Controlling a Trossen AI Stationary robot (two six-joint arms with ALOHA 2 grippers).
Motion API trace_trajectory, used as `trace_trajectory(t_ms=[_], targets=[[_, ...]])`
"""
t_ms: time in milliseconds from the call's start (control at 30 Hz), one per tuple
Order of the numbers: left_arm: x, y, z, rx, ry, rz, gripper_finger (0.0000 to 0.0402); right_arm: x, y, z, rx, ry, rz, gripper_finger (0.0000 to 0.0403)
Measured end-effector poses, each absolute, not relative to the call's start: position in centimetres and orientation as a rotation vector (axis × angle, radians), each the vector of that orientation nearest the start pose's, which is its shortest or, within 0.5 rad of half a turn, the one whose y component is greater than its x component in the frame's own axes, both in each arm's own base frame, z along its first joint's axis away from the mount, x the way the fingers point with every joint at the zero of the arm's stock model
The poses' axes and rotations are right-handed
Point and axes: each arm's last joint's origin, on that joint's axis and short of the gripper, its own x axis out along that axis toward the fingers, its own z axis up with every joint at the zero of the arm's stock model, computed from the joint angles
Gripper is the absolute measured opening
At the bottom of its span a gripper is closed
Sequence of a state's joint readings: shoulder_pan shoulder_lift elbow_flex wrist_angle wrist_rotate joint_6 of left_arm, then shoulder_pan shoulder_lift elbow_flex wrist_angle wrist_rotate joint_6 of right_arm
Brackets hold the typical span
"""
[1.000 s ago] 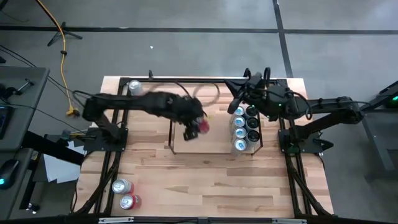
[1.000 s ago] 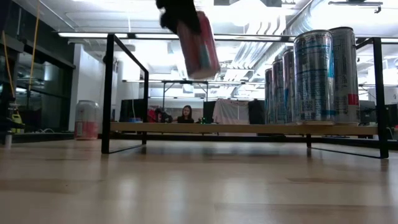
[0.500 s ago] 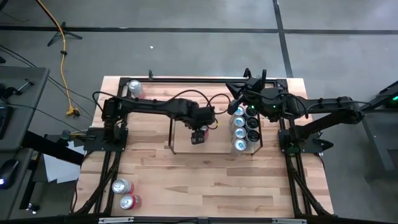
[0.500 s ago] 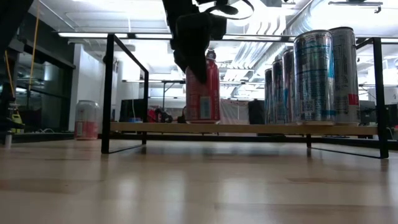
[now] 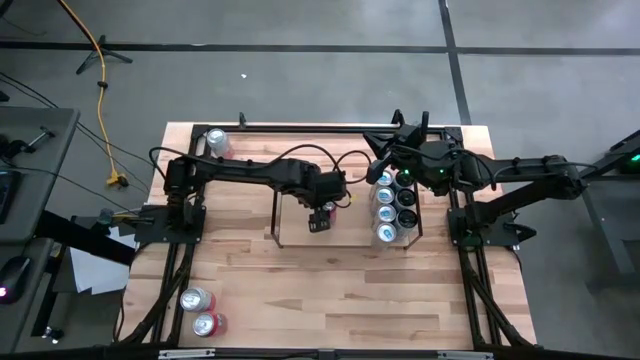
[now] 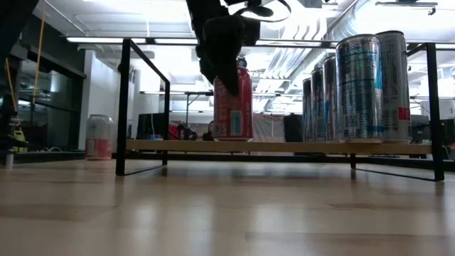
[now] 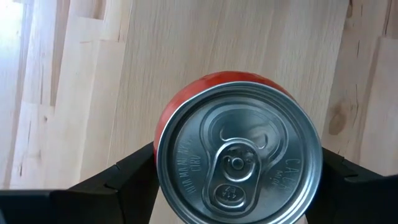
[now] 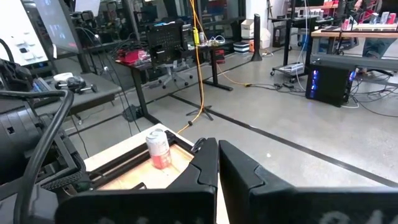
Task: Place canned beverage on shelf
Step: Put the red soda can on the shelf
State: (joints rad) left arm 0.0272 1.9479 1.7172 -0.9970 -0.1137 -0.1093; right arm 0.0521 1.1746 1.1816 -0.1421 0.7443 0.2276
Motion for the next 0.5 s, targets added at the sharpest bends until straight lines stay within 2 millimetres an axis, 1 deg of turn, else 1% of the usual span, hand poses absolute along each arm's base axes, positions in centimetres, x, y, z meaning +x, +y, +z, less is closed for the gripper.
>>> trace_trajectory(t_ms=[167,300,400,500], targets=[[40.2,1.8,26.0,-0.088,1.216,0.153,0.0281,25.2,-0.7,39.7,0.165,0.048,-0.702,0.0000],[40.2,2.3,26.1,-0.125,1.212,0.156,0.0309,25.2,-0.7,39.7,0.164,0.048,-0.702,0.0000],[39.8,2.6,26.9,-0.130,1.190,0.162,0.0333,25.2,-0.7,39.7,0.164,0.048,-0.702,0.0000],[38.9,2.9,28.5,-0.137,1.156,0.164,0.0348,25.2,-0.7,39.6,0.163,0.049,-0.702,0.0000]])
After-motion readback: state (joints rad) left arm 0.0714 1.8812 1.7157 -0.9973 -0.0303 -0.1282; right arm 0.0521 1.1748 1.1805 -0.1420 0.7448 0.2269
